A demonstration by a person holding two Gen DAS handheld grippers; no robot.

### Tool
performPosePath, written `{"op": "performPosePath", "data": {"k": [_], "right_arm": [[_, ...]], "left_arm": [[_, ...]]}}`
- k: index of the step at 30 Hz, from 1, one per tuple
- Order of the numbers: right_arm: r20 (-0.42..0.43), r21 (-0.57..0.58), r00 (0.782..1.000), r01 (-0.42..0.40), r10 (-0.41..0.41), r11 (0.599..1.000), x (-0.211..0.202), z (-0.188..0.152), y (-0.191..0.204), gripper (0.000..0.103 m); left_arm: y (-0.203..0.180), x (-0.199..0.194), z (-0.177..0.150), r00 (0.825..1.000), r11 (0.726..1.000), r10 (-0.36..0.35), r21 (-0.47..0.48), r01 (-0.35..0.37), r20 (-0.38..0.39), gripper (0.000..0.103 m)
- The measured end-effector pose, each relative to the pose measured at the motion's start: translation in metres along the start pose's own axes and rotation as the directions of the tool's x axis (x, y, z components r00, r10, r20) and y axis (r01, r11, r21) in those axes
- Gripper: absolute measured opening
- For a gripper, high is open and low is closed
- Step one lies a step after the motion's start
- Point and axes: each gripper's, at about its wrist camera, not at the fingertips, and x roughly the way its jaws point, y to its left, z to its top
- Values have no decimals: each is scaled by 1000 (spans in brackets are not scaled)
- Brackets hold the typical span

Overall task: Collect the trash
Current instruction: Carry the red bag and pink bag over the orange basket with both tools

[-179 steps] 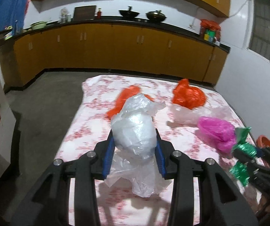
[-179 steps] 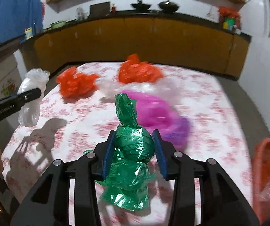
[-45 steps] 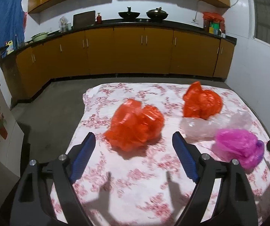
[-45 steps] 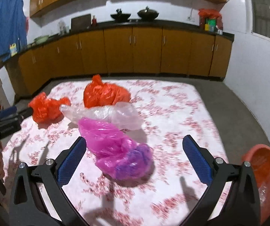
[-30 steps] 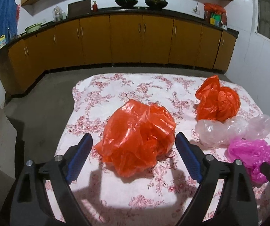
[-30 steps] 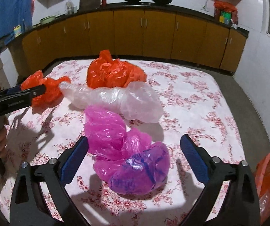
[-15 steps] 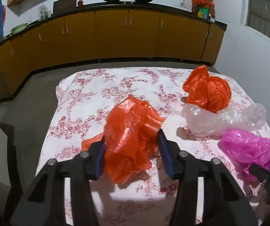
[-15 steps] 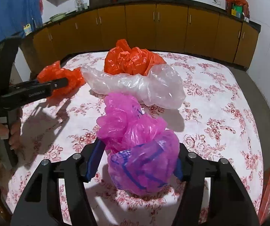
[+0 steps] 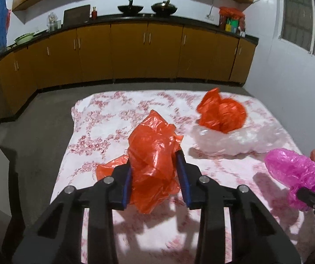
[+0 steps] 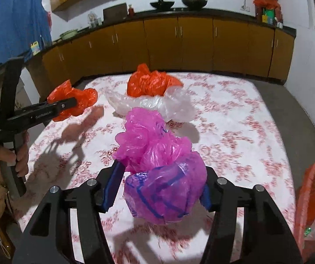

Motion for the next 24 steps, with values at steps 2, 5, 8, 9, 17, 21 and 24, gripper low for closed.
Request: {"op": "performPosePath", "data": {"k": [2,5,8,9,17,21,24], "right_arm": [[33,19,999,21,-21,1000,-17,-1,-8,59],[75,43,994,75,-78,996,-40,-5,-20,59],[107,64,983,140,-146,988,-62,-9,-34,59],[117,76,979,161,-169,984,-69,-10,-40,59],[159,189,936,284,-314,940,-116,-24,-83,59],[165,240,912,333,-377,912,-136,-34,-101,59],[164,279,890,373,-426,885,-150,-43,-114,59]], "left_arm": [[-8,-15,0,1000,1000,-23,6,23,21,36],[-21,-32,1,997,998,-56,19,56,43,36],[-41,-50,4,992,994,-109,40,106,69,36],[-48,-54,4,990,992,-120,47,117,75,36],[-108,-83,10,966,968,-233,124,219,115,36],[-138,-90,9,951,949,-291,156,272,109,36],[-161,-93,7,940,936,-326,175,305,105,36]]}}
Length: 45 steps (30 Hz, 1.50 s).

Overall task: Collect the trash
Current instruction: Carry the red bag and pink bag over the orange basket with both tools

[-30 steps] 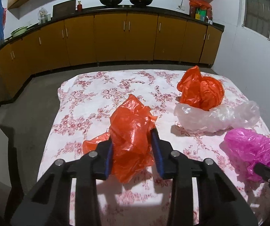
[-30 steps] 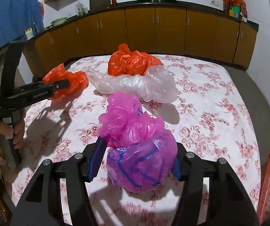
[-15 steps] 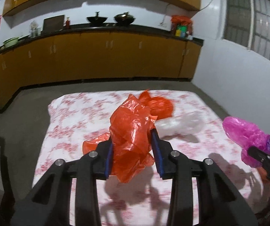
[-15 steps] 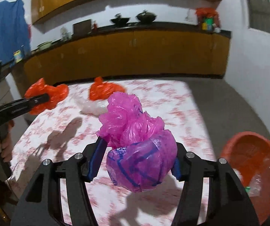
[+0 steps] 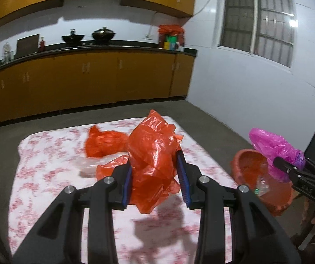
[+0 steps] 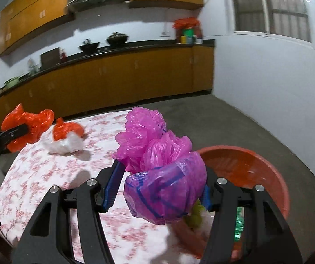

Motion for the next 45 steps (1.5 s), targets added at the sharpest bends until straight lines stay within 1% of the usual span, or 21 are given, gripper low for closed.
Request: {"op": "performPosePath", "data": {"k": [5,9,14,19,21,26,32,38,45], "right_arm": [[17,15,996,90,-90,996,-10,-4,-20,59],[21,40,990,141,-142,989,-17,-7,-36,59],[31,54,975,220,-222,974,-25,-12,-51,59],[29,82,962,268,-271,960,-28,-17,-65,59],[26,101,958,281,-285,954,-31,-20,-76,59],[22,129,952,301,-306,945,-33,-22,-87,59],[19,150,947,315,-321,937,-33,-23,-97,59],[13,165,945,322,-328,932,-31,-23,-104,59],[6,191,944,322,-329,927,-25,-22,-112,59]], "left_arm": [[-40,10,2,998,997,-66,30,66,5,36],[-78,16,1,992,990,-128,63,127,8,36],[-114,28,-4,983,979,-181,91,181,-10,36],[-137,41,-7,974,969,-223,104,226,-34,36],[-147,46,-9,970,964,-240,109,244,-42,36],[-170,57,-12,958,950,-281,121,287,-58,36],[-188,68,-18,944,936,-319,129,328,-84,36],[-201,79,-26,934,926,-339,132,353,-114,36],[-213,92,-32,927,921,-348,134,365,-138,36]]}}
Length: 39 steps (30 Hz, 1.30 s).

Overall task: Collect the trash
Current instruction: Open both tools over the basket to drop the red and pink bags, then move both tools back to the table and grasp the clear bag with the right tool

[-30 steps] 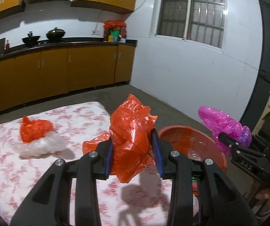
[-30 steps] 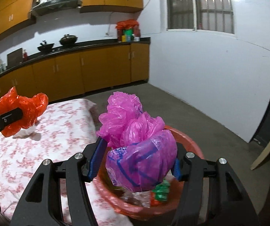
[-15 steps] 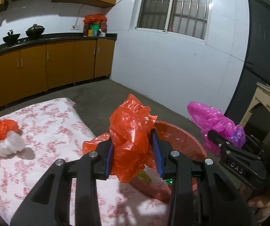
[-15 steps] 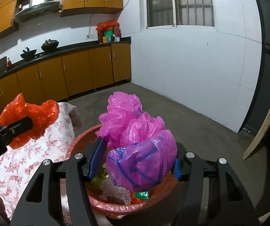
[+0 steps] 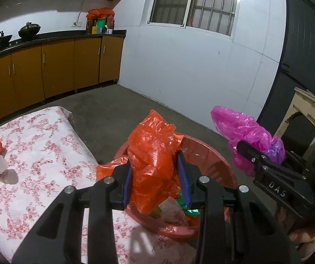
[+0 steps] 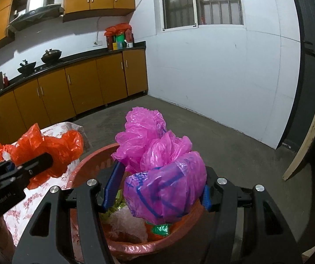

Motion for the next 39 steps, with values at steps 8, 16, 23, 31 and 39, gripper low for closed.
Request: {"op": "performPosePath", "data": {"k": [8,16,23,31,39], "right_arm": [[2,37,1000,-25,25,999,12,9,-6,59],[-1,85,998,-58,58,995,16,13,-15,72],[9,80,999,-47,46,996,10,10,-12,88],[-15,43,989,-145,146,988,7,8,12,94],[-40,-50,966,-256,255,965,6,8,70,94]], "left_arm": [[-4,21,6,999,1000,-26,-17,26,-18,36],[1,40,0,998,999,-26,-44,23,-60,53],[24,31,-7,998,996,27,-89,-32,-64,65],[51,2,-12,991,986,126,-107,-129,-38,75],[103,-48,-25,959,950,285,-135,-283,-6,76]]}}
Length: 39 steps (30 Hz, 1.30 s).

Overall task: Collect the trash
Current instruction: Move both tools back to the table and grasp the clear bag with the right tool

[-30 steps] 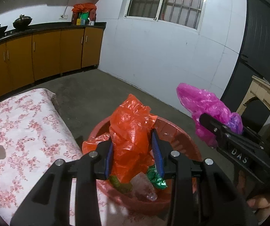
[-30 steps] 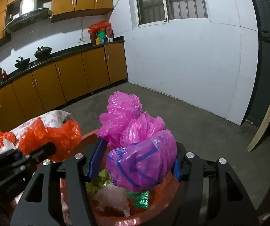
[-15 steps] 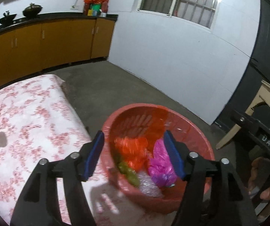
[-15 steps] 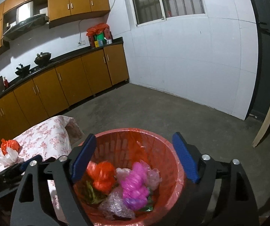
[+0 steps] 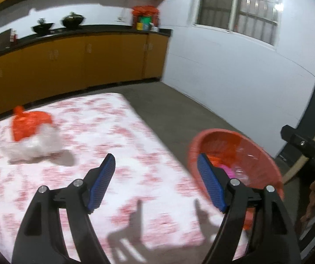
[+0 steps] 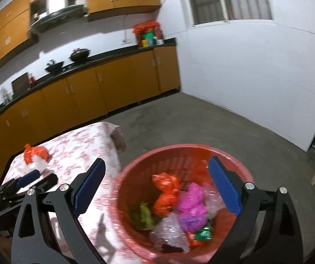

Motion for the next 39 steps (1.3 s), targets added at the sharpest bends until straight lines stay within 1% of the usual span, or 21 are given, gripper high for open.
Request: {"op": "performPosePath", "data": {"k": [3,4,5,6,8,9,12,14,17,19,22,24,27,29,30,31,32,35,36,38,39], "right_arm": [[-13,-47,998,-54,54,997,9,3,28,94],[-21,-74,997,-80,78,994,15,4,44,94],[-26,-96,995,-101,99,990,19,4,56,94],[-33,-119,992,-123,120,985,23,4,69,94],[-54,-164,984,-176,169,971,34,4,100,92],[-70,-190,977,-209,200,959,41,4,118,92],[-110,-241,960,-277,257,930,61,1,162,91],[-137,-255,948,-313,286,915,75,-1,185,91],[-177,-265,933,-352,313,898,98,-2,216,91],[-209,-272,925,-366,316,890,118,-5,235,90],[-255,-280,914,-382,315,881,138,-13,254,82],[-298,-288,904,-391,306,874,152,-19,263,73],[-338,-298,893,-402,298,866,163,-26,269,58],[-367,-304,879,-423,305,854,169,-31,270,36],[-367,-302,875,-433,315,849,168,-31,270,31],[-367,-298,870,-444,328,845,166,-32,269,22],[-363,-295,865,-459,346,838,162,-31,267,16],[-350,-298,857,-484,377,823,146,-30,258,11],[-343,-298,855,-491,388,819,139,-30,253,11],[-335,-297,854,-497,399,815,130,-30,245,10],[-322,-301,858,-493,399,817,121,-30,236,10]], "left_arm": [[36,-16,-2,996,996,82,-40,-81,24,76],[49,-22,-4,993,992,115,-53,-113,32,77],[67,-30,-6,986,984,164,-71,-160,43,78],[79,-35,-8,979,978,197,-84,-192,49,78],[111,-48,-12,960,956,274,-122,-266,56,78],[122,-53,-14,952,947,300,-136,-291,58,78],[165,-71,-20,919,906,392,-195,-376,49,79],[192,-81,-22,899,877,437,-240,-416,36,79],[221,-93,-25,878,848,477,-282,-448,39,80],[233,-98,-25,867,836,497,-294,-464,44,81],[245,-101,-26,858,826,512,-302,-476,48,81],[252,-100,-25,855,823,516,-304,-480,47,81],[258,-96,-25,858,825,512,-304,-476,44,81],[261,-92,-25,864,831,502,-302,-468,42,81],[260,-89,-24,867,834,496,-300,-463,42,81],[260,-85,-23,870,837,491,-298,-459,42,81],[258,-82,-20,875,845,482,-289,-451,45,80],[252,-74,-16,884,860,464,-267,-435,54,80],[249,-69,-13,891,868,451,-259,-424,56,80],[246,-63,-8,900,879,433,-249,-407,58,80],[243,-57,-4,906,886,419,-242,-394,58,80]]}}
